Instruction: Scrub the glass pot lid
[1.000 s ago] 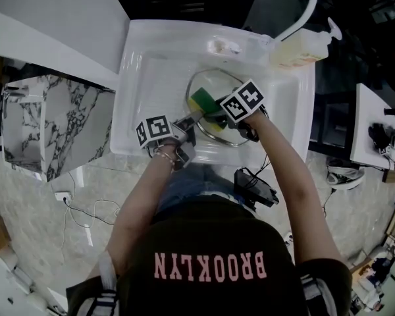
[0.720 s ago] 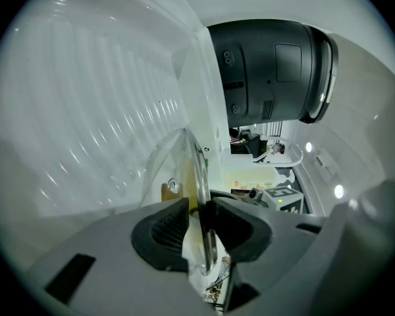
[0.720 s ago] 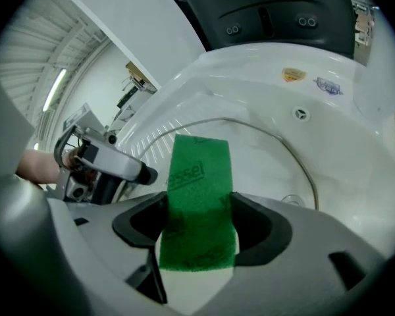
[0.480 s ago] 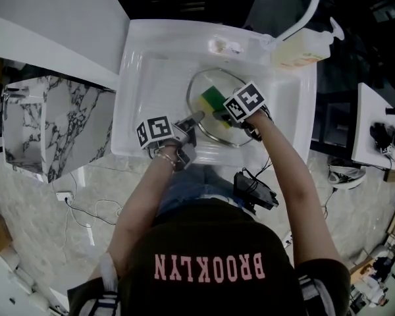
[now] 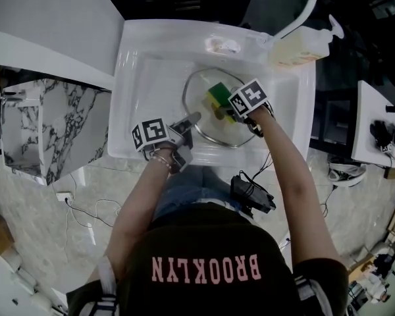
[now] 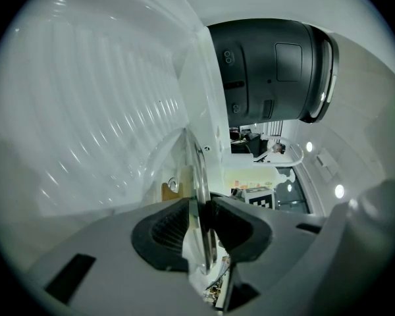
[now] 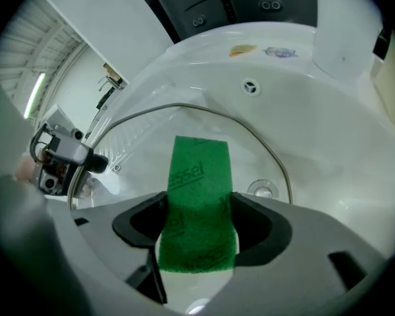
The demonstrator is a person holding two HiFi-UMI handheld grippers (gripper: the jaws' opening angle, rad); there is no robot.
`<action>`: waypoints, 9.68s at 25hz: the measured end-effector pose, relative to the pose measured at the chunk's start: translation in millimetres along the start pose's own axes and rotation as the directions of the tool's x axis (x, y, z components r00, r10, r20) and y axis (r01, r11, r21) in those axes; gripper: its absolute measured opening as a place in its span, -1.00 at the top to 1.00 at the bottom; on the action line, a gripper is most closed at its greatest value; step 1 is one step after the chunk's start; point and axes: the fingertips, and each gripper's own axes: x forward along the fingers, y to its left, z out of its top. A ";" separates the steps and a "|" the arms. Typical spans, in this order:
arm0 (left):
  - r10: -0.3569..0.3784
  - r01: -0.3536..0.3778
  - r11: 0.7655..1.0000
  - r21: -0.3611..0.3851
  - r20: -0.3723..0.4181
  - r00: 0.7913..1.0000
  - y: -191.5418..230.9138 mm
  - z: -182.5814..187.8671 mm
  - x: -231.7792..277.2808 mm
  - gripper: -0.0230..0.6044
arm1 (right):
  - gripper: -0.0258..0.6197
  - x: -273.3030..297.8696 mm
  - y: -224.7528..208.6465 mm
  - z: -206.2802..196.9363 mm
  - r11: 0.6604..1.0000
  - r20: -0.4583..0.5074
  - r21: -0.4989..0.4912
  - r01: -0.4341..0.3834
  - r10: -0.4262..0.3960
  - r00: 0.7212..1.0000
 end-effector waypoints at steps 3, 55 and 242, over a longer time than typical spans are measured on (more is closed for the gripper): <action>0.002 -0.002 1.000 0.001 0.000 1.000 -0.3 -0.4 0.2 0.61 | 0.00 0.6 -7.6 -0.4 1.000 0.000 0.011 -0.001 0.001 1.000; 0.238 -0.239 0.970 -0.037 -0.038 0.971 6.1 -6.4 6.2 0.69 | 0.01 -59.4 97.7 -38.3 0.938 -0.003 0.081 -0.338 0.339 0.941; 0.358 0.365 -0.930 0.043 -0.118 0.926 -60.1 -76.4 9.9 0.75 | 0.01 -153.9 49.1 -86.3 0.995 0.300 0.093 -0.036 0.007 0.954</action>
